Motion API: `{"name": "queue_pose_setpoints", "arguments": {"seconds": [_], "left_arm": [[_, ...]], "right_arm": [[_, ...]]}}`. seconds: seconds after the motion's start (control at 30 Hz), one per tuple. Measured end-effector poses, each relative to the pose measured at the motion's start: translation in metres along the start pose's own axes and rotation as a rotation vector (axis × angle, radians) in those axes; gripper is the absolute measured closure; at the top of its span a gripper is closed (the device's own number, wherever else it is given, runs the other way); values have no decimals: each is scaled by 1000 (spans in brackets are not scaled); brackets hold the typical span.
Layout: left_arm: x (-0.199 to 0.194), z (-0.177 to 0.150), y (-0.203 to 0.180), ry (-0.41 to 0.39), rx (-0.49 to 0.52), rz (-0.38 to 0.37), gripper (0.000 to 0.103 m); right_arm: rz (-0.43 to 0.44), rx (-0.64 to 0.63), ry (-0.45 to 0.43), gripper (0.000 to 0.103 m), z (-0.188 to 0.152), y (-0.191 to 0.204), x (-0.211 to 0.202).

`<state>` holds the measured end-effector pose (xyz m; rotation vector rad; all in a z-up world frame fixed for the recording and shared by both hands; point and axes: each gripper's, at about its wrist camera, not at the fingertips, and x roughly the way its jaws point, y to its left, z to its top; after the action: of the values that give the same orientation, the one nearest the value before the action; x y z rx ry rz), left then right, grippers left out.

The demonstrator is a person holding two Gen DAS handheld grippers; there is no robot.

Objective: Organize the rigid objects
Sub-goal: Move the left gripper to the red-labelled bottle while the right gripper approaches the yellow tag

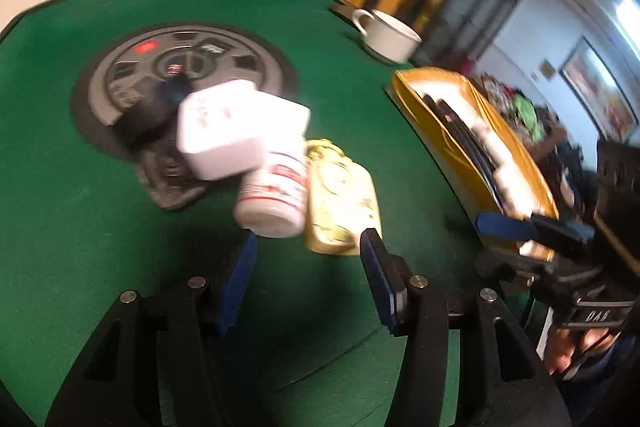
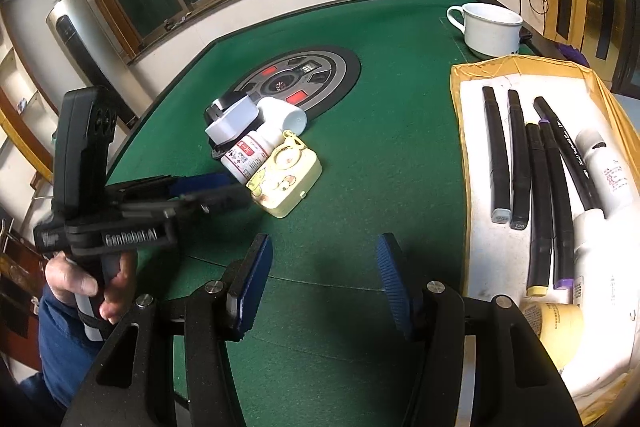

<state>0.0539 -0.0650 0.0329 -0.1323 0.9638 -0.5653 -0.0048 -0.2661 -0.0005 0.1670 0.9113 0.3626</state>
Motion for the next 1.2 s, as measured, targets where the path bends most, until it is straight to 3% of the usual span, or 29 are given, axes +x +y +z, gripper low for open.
{"name": "queue_pose_setpoints", "arguments": {"seconds": [0.17, 0.43, 0.53, 0.67, 0.77, 1.0, 1.2], "left_arm": [[-8, 6, 3, -52, -14, 16, 51], [23, 27, -6, 3, 35, 114, 52], [36, 36, -6, 13, 17, 92, 54], [31, 36, -2, 1, -11, 93, 70], [22, 27, 8, 15, -37, 69, 70], [10, 20, 16, 30, -46, 115, 70], [11, 21, 16, 29, -41, 119, 69]], "right_arm": [[9, -2, 9, 54, -1, -1, 4], [10, 8, 13, 54, -2, -2, 7], [4, 6, 18, 54, -1, -1, 9], [-7, 6, 33, 54, 0, 0, 15], [-14, 10, 49, 54, 3, 3, 21], [-40, 5, 73, 53, 28, 18, 43], [-36, 82, 129, 53, 48, 25, 74]]}}
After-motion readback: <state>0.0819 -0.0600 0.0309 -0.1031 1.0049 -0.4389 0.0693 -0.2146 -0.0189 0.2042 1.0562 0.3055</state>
